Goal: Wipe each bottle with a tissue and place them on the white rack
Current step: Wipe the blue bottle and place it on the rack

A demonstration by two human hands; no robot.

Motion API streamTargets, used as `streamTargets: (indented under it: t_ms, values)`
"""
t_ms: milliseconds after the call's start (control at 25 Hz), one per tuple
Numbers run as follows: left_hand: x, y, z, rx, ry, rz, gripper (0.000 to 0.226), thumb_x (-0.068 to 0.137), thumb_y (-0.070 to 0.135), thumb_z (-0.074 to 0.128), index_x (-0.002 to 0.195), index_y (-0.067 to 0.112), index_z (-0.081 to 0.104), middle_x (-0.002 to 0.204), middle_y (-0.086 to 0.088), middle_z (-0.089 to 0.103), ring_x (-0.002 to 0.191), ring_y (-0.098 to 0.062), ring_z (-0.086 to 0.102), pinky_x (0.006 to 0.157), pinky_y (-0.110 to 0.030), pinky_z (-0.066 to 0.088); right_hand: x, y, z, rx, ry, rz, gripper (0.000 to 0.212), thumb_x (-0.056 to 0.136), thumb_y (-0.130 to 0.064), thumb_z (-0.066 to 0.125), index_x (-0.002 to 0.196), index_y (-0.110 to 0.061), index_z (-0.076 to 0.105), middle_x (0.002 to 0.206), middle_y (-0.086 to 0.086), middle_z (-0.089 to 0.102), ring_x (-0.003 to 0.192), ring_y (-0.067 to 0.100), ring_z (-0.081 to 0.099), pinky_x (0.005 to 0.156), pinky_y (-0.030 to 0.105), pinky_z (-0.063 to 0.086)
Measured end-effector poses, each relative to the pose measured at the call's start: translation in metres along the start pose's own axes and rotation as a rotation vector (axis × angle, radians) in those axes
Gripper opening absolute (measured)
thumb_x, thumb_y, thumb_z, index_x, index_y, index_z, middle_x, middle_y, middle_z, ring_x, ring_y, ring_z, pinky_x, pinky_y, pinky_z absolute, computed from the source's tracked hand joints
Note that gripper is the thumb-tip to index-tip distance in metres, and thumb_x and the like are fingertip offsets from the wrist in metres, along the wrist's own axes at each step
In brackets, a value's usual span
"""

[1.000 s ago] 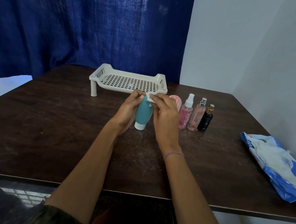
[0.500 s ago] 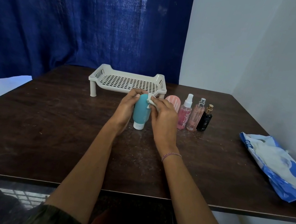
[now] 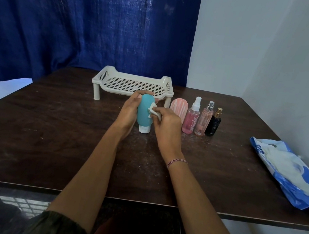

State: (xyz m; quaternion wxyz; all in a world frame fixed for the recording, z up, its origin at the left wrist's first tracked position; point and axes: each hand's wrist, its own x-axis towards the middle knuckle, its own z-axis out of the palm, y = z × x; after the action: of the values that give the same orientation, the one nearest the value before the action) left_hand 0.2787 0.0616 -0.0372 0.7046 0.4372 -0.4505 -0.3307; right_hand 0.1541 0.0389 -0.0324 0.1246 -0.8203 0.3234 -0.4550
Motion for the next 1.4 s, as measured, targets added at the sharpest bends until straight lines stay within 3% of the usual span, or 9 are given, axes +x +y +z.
streamTargets:
  t_ms: [120,320,480,680,920,1160,1400]
  values:
    - [0.0003,-0.0023,-0.0008,0.011,-0.02,-0.001,0.034,0.103,0.018,0.024,0.107,0.02,0.058,0.119,-0.022,0.061,0.114,-0.035,0.056,0.101,-0.047,0.045,0.0009,0.0008,-0.0006,0.011,0.027,-0.026,0.024,0.084,-0.006,0.065,0.108,-0.004,0.066,0.105,0.012,0.066,0.095,0.018,0.061,0.086,0.023,0.047]
    - [0.0009,-0.0024,0.0016,0.059,-0.03,0.014,0.033,0.103,0.016,0.026,0.103,0.021,0.059,0.109,-0.005,0.061,0.102,-0.018,0.057,0.096,-0.04,0.044,0.005,0.0005,-0.0028,0.054,0.099,-0.047,0.025,0.084,-0.006,0.064,0.11,-0.004,0.065,0.11,0.012,0.064,0.102,0.019,0.059,0.09,0.026,0.049]
    - [-0.0007,-0.0002,0.0034,0.021,-0.007,-0.001,0.033,0.103,0.014,0.025,0.104,0.019,0.058,0.104,-0.003,0.066,0.098,-0.014,0.061,0.093,-0.034,0.049,0.004,0.0033,-0.0009,0.074,0.082,-0.038,0.019,0.082,-0.005,0.066,0.101,-0.004,0.067,0.103,0.009,0.064,0.095,0.016,0.061,0.085,0.026,0.052]
    - [-0.0008,0.0009,0.0017,-0.06,-0.005,-0.014,0.033,0.103,0.016,0.022,0.107,0.015,0.055,0.107,-0.016,0.066,0.102,-0.024,0.063,0.092,-0.038,0.052,0.0015,0.0057,0.0001,0.004,-0.025,-0.035,0.015,0.081,-0.007,0.068,0.096,-0.004,0.068,0.097,0.008,0.064,0.086,0.014,0.06,0.079,0.025,0.052]
    - [0.0013,-0.0005,-0.0002,-0.082,0.049,-0.013,0.032,0.104,0.021,0.024,0.105,0.017,0.056,0.104,-0.017,0.066,0.098,-0.023,0.064,0.084,-0.033,0.053,-0.0016,0.0054,-0.003,-0.116,-0.115,-0.036,0.02,0.081,-0.016,0.07,0.099,-0.01,0.071,0.097,0.005,0.068,0.084,0.014,0.062,0.078,0.029,0.054]
    - [0.0026,-0.0006,0.0003,-0.091,0.072,-0.047,0.03,0.104,0.022,0.026,0.105,0.017,0.056,0.102,-0.018,0.065,0.096,-0.024,0.063,0.089,-0.04,0.049,0.0011,0.0077,-0.0054,-0.078,-0.204,0.004,0.021,0.08,-0.015,0.07,0.1,-0.011,0.071,0.1,0.005,0.068,0.086,0.013,0.061,0.081,0.024,0.051]
    - [0.0022,0.0,0.0009,-0.108,0.074,-0.043,0.031,0.104,0.022,0.025,0.102,0.017,0.055,0.097,-0.016,0.065,0.088,-0.02,0.063,0.079,-0.033,0.051,0.0002,0.0077,-0.0048,-0.051,-0.213,-0.063,0.019,0.08,-0.012,0.069,0.099,-0.008,0.071,0.098,0.006,0.066,0.085,0.014,0.059,0.08,0.024,0.049]
